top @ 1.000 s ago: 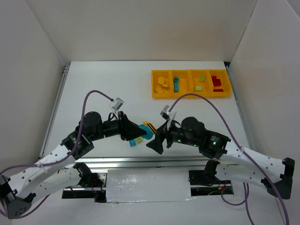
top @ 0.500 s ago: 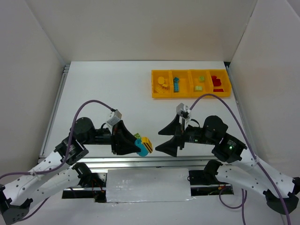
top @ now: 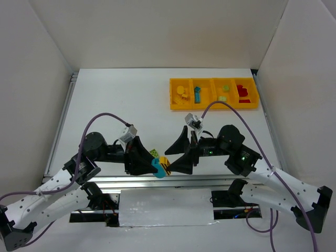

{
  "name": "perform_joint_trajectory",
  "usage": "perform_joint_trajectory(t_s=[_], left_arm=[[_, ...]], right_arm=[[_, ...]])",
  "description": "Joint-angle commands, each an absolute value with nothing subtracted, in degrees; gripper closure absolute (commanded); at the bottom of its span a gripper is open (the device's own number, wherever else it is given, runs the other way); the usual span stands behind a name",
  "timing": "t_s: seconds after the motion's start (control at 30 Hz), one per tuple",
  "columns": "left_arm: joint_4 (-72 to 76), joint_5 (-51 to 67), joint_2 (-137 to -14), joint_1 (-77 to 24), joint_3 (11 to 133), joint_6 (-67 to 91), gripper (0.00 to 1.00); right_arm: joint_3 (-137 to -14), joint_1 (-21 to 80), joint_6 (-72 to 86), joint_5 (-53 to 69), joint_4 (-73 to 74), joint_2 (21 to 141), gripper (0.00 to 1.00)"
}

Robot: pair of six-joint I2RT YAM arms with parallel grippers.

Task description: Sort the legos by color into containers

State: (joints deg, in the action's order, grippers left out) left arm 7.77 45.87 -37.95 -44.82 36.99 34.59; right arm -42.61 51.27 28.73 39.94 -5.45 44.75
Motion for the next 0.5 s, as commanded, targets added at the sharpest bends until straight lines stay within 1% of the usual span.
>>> perform_joint_trajectory(t_s=[0.0,0.13,0.17,0.2,0.23,0.37,0.43,0.47], left_arm=[[11.7,45.7,-37.8,-44.8,37.0,33.8,1.00],[11.3,45.0,-37.2,-44.8,37.1,33.6,1.00],[11.2,45.0,-37.1,-44.8,37.1,33.6,1.00],[11.2,44.8,-36.9,-44.8,37.2,33.6,1.00],[11.3,44.7,-36.8,-44.8,37.3,33.8,1.00],[12.1,44.6,-36.7,-44.8,37.3,34.4,1.00],[12.2,44.5,-37.0,-44.9,37.4,34.4,1.00],[12.0,44.4,-37.1,-44.9,37.5,34.4,1.00]], right_arm=[[-41.6,51.7,30.6,43.2,-12.0,45.2,0.13],[-41.1,51.9,30.9,45.3,-13.3,45.3,0.16],[-41.0,51.9,30.8,45.0,-13.1,45.2,0.18],[-41.1,51.9,30.4,44.7,-12.6,45.2,0.22],[-41.1,52.0,30.1,44.3,-12.1,45.3,0.23],[-41.7,53.6,28.7,42.7,-9.8,47.3,0.24],[-41.9,54.4,28.2,41.8,-9.8,48.5,0.28],[-42.0,55.1,27.9,41.7,-9.8,49.1,0.37]])
